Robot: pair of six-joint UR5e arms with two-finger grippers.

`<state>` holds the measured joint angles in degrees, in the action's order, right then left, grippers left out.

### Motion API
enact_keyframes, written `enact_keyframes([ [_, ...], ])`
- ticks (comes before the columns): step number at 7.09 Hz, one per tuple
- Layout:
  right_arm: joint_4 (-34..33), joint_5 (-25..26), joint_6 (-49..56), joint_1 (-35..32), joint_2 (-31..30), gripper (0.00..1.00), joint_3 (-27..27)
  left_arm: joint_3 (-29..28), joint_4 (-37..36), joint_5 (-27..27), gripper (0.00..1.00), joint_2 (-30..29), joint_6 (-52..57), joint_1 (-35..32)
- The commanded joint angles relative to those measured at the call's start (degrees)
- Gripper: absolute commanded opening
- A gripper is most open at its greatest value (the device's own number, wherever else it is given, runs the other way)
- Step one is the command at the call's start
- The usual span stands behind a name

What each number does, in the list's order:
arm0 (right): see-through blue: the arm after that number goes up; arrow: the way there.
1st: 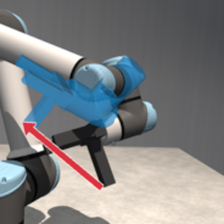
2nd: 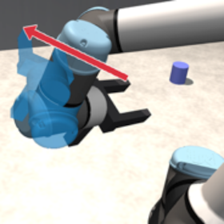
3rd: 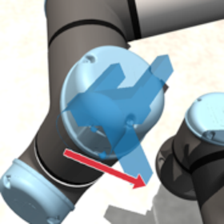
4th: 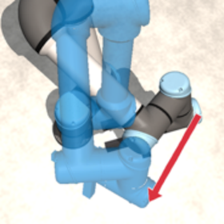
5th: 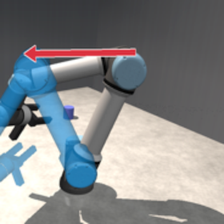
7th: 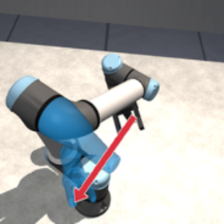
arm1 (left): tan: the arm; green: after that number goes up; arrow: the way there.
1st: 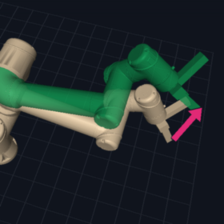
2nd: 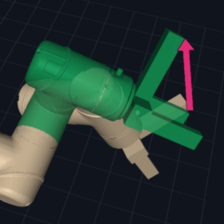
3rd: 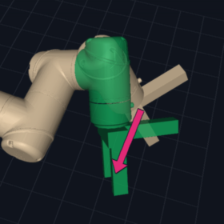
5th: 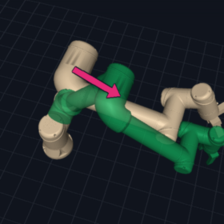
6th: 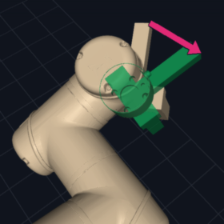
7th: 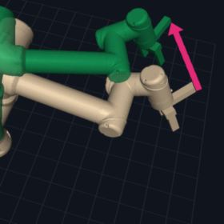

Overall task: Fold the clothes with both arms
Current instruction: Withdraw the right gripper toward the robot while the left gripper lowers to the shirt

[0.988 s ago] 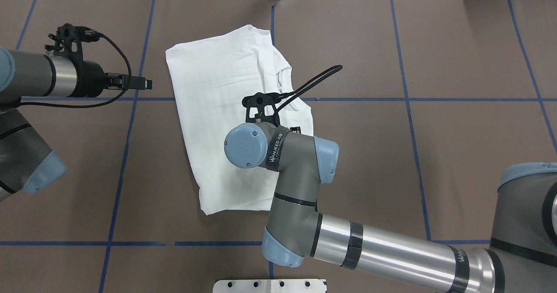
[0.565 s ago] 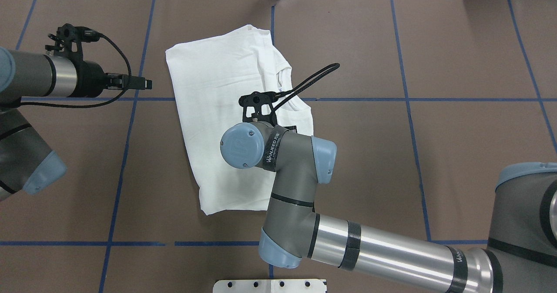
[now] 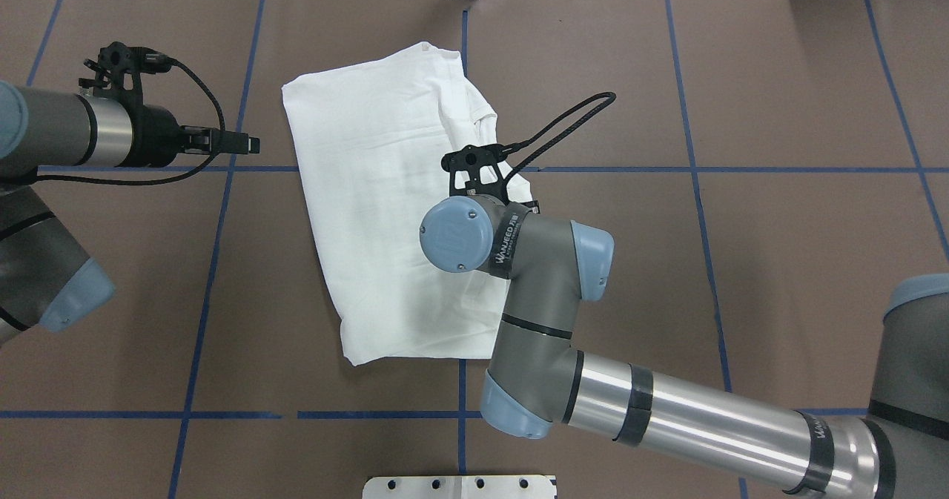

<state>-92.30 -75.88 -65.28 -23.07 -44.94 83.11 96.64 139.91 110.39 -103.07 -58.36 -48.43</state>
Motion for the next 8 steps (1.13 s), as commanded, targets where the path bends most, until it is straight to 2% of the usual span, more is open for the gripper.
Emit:
enact_keyframes([
  [1,2.9,4.2,0.1,1.7,-5.2,1.00,3.3,0.0,0.0,0.0,1.00,0.1,0.0,0.0],
  [2,7.5,4.9,0.2,2.0,-6.4,1.00,3.5,0.0,-0.1,0.0,1.00,0.1,0.0,0.1],
  [3,8.8,4.7,0.3,2.1,-6.1,1.00,3.6,0.0,0.0,0.0,1.00,0.1,0.0,0.2],
  [5,8.1,4.8,-0.1,2.8,-5.9,1.00,4.4,0.0,0.0,0.0,1.00,0.1,0.0,0.2],
  [8,4.1,5.0,0.0,4.2,-10.1,1.00,10.1,0.0,0.0,0.0,1.00,0.0,0.1,0.2],
])
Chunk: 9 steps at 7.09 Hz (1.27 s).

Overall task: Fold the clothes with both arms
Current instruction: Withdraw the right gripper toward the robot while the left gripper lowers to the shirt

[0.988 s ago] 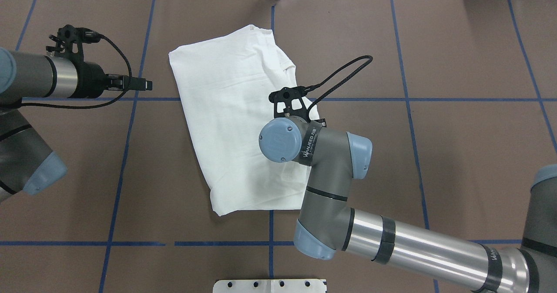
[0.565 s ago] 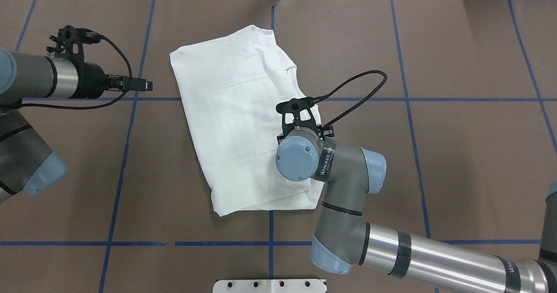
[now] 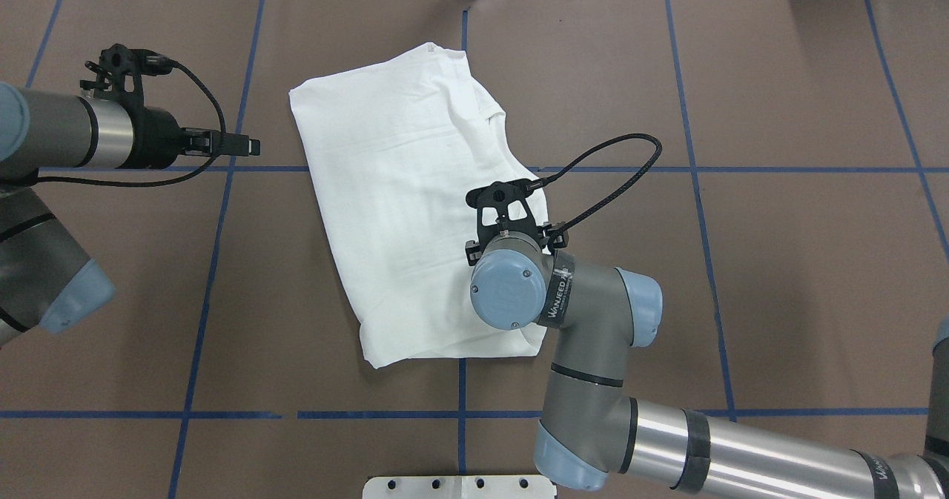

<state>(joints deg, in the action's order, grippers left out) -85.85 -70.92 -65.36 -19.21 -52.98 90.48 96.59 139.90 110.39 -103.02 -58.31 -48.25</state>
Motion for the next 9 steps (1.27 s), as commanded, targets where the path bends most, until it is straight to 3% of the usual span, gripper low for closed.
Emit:
enact_keyframes([
  [1,-5.9,-0.1,0.2,0.7,-4.0,1.00,5.9,0.0,0.0,0.0,1.00,-0.1,-0.1,0.0],
  [4,-7.1,-1.0,3.0,0.6,-10.3,1.00,12.8,0.3,0.0,0.0,1.00,0.0,-0.1,0.2],
  [6,-4.0,-3.6,2.4,0.7,-13.6,1.00,20.1,0.9,-0.1,-0.1,1.00,-0.1,-3.8,1.7],
  [8,11.8,-8.1,-4.5,0.4,-16.7,1.00,20.4,4.5,-1.6,-0.5,1.00,0.3,-11.9,5.3],
  [9,16.9,-8.4,-6.2,0.4,-18.5,1.00,20.5,8.8,-7.3,-4.7,1.00,0.4,-16.1,9.5],
])
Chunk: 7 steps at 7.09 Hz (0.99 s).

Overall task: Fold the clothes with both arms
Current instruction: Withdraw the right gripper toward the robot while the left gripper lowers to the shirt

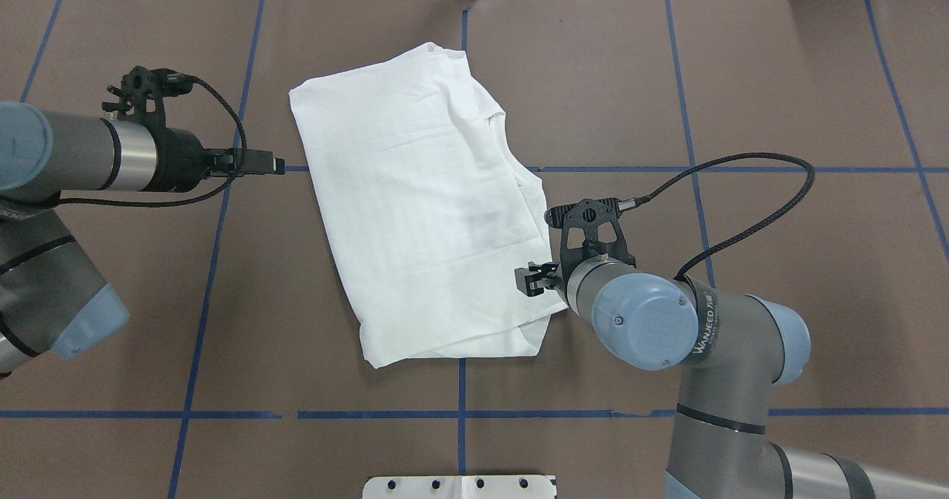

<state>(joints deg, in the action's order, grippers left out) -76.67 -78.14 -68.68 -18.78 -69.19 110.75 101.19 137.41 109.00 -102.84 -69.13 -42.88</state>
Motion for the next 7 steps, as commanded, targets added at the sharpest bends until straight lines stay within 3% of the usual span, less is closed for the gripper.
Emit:
enact_keyframes([
  [1,15.6,-1.2,-5.2,0.1,-5.4,1.00,-0.1,8.5,-10.4,-7.5,1.00,0.1,-11.3,9.8],
  [2,23.1,-1.2,-5.6,0.1,-8.7,1.00,-0.4,9.4,-10.8,-11.7,1.00,0.0,-18.2,15.0],
  [3,23.8,-1.1,-8.5,0.1,-8.9,1.00,-0.5,8.9,-10.9,-16.9,1.00,-0.4,-22.8,19.7],
  [7,23.7,-0.9,-11.7,0.0,-8.2,1.00,-1.7,5.9,-11.0,-21.8,0.96,-1.7,-33.1,28.8],
])
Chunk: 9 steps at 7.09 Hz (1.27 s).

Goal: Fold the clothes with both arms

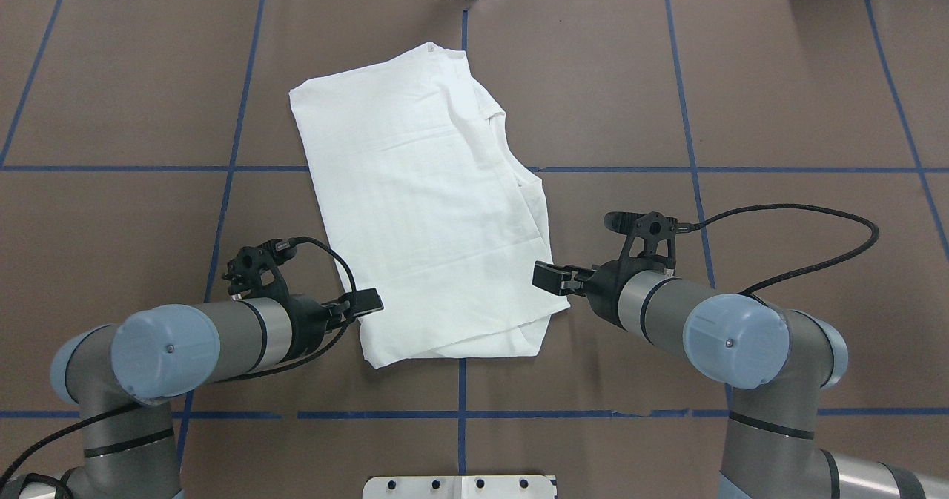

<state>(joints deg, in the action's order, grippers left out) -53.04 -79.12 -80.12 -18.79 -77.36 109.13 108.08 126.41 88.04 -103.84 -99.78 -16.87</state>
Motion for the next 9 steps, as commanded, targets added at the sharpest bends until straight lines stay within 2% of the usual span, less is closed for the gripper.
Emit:
enact_keyframes([
  [1,0.0,0.1,-0.3,0.0,0.1,1.00,-0.1,-1.7,0.0,-0.9,0.92,-1.5,-2.8,3.2],
  [4,0.0,0.2,-0.3,0.0,0.1,1.00,-0.1,-3.0,0.0,-1.2,0.86,-2.3,-2.8,3.5],
  [5,0.0,0.2,-0.3,0.0,0.1,1.00,-0.1,-3.1,0.0,-1.2,0.75,-2.4,-2.8,3.4],
  [6,0.0,0.2,-0.3,0.0,0.0,1.00,-0.1,-3.1,0.0,-1.2,0.54,-2.8,-2.9,3.4],
  [7,0.0,0.2,-0.3,0.0,0.0,1.00,-0.4,-3.2,0.0,-1.2,0.47,-2.8,-2.8,3.5],
  [9,0.1,0.2,-0.3,0.0,0.1,1.00,-0.5,-3.1,0.0,-1.2,0.44,-2.9,-2.8,3.9],
])
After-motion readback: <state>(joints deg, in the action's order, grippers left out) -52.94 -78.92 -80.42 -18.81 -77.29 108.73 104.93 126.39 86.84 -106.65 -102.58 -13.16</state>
